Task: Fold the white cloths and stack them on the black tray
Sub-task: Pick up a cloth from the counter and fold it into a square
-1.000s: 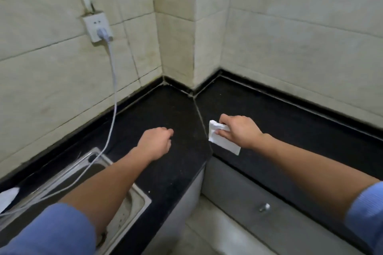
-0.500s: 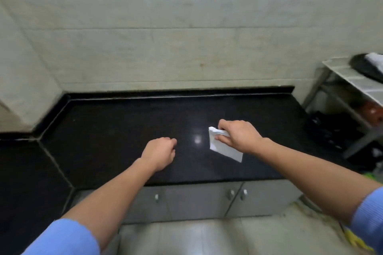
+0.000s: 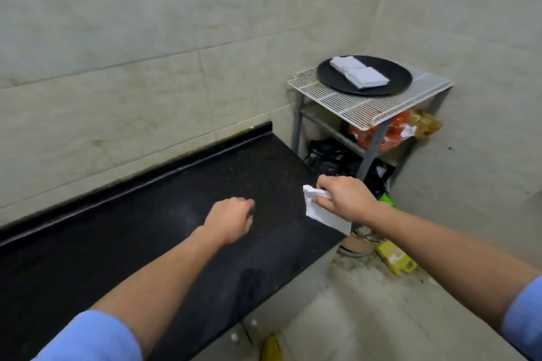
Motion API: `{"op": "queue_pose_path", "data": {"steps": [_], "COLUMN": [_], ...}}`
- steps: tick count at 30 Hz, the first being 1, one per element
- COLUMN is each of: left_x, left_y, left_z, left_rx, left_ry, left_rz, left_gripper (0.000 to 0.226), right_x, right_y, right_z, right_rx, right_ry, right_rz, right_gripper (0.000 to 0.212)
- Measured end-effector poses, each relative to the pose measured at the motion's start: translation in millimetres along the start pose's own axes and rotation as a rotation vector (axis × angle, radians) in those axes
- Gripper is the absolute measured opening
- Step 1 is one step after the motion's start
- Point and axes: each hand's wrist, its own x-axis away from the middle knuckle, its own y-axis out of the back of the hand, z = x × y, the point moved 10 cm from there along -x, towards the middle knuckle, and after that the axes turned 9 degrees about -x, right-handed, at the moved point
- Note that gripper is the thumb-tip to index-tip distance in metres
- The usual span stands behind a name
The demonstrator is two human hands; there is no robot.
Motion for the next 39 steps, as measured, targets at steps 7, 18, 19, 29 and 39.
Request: {"op": "queue_pose_path", "data": {"steps": [7, 18, 19, 29, 39], "left_x": [-147.8, -286.9, -299.5, -460.5, -531.2], "left_y": [42.8, 84.5, 87.8, 134.7, 127.5], "left_z": [-36.7, -97.2, -100.3, -111.9, -117.6], "left_rx": [-0.016, 0.064, 0.073, 0.150, 0.081], "left_ry": [-0.180, -0.300, -0.287, 0.028, 0.236], "left_rz": [-0.074, -0.119, -0.126, -0.326, -0.260], "left_gripper": [0.021, 0.015, 0.015, 0.019, 0.023], "right_x": [-35.5, -94.6, -106.5, -277.2, -379.4], "right_y": [84.3, 245.0, 253.3, 285.2, 231.1], "right_z": [-103.2, -253.3, -265.7, -383.5, -394.9], "right_rx": [-0.027, -0.039, -0.041, -0.101, -0.129], "right_ry": [-0.209, -0.387, -0.377, -0.118, 0.182], "right_rz": [-0.123, -0.435, -0.440, -0.368, 0.186], "right_gripper": [0.017, 0.013, 0.013, 0.015, 0.010]}}
